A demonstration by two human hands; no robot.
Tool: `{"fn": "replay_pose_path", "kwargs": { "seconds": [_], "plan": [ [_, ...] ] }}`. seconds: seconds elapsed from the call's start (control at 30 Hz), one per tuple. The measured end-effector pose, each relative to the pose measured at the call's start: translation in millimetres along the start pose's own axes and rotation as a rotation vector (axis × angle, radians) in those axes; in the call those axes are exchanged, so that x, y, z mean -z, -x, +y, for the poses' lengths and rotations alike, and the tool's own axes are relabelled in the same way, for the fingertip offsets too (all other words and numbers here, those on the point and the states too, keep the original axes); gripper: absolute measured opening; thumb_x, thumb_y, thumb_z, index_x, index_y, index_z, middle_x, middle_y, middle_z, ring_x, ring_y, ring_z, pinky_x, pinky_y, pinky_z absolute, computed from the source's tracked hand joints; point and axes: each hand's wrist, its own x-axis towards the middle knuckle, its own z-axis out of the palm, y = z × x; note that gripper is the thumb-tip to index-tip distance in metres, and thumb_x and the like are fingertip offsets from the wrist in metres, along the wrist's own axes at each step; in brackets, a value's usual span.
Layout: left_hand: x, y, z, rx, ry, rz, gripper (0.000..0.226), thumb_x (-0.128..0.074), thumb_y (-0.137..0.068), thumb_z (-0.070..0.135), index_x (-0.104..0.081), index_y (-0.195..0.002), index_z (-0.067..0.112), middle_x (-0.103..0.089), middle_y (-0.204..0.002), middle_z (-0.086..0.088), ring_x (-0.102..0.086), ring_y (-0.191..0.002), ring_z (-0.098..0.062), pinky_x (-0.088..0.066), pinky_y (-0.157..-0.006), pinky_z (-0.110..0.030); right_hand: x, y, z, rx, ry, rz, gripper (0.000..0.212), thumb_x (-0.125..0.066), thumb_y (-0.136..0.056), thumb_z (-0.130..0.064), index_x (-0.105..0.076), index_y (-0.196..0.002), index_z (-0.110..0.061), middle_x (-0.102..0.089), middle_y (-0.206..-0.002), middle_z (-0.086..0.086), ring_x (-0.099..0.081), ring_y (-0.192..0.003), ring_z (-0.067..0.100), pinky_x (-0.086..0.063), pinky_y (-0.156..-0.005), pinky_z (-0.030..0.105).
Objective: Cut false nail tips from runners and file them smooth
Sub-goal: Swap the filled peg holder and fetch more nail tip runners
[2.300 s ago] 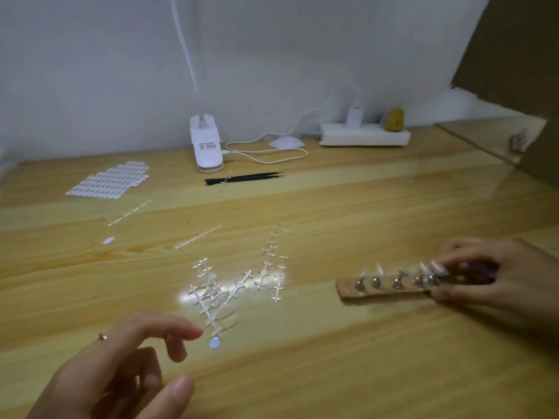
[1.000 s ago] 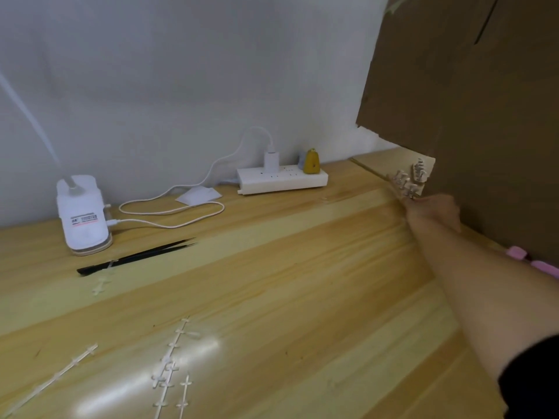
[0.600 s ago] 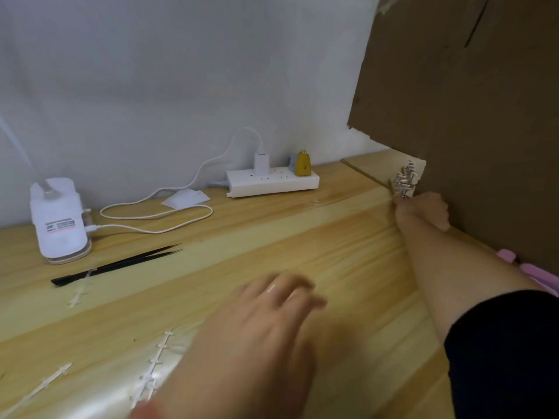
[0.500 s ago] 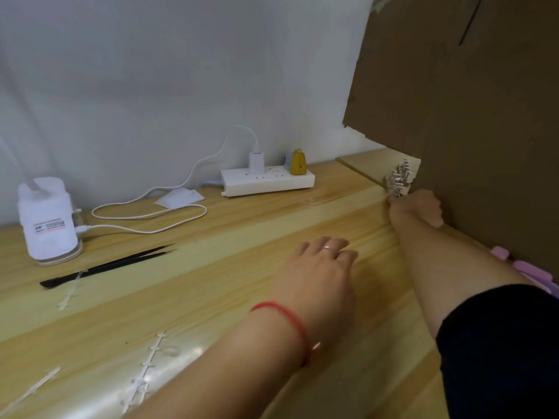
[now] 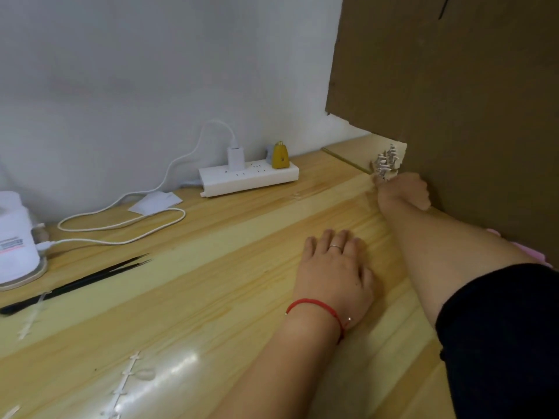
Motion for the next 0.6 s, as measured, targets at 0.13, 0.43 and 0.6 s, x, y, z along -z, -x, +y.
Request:
{"fn": "replay_pose_path", "kwargs": {
  "seconds": [0.13,0.43,0.6],
  "plan": [
    [-2.2,-1.1,-0.4,0.001,0.004,0.012,0.053,-0.031,-0.097,0.038,-0.028,-0.147,0.023,-0.022,-0.157,0.0,-0.009,-0.146,-0.019,-0.002,-0.117,-0.039,-4.8,3.1,5.4,0.085,0.068,0.025,0.055,-0.045,-0.096,-0.051,-0.062,-0.119,-0.004,-0.062,-0.124,0.018,-0.059,-0.114,0.035,-0.046,-0.086,0.038],
    [-1.9,-0.9,-0.1,0.003,0.015,0.025,0.052,-0.031,-0.097,0.039,-0.031,-0.146,0.022,-0.025,-0.155,0.0,-0.011,-0.145,-0.02,-0.003,-0.117,-0.04,-18.9,-5.5,-4.3,0.329,0.342,-0.001,0.035,-0.037,-0.099,-0.025,-0.059,-0.123,-0.012,-0.061,-0.125,0.015,-0.058,-0.114,0.034,-0.043,-0.088,0.037],
    [-3.3,-2.5,-0.8,-0.011,0.013,0.071,0.051,-0.033,-0.095,0.039,-0.035,-0.143,0.021,-0.031,-0.152,-0.001,-0.016,-0.143,-0.021,-0.006,-0.115,-0.04,-23.0,-20.7,-12.1,0.382,0.428,-0.053,0.043,-0.035,-0.097,-0.018,-0.046,-0.139,-0.015,-0.054,-0.135,0.016,-0.053,-0.121,0.035,-0.042,-0.094,0.04]
  ]
}}
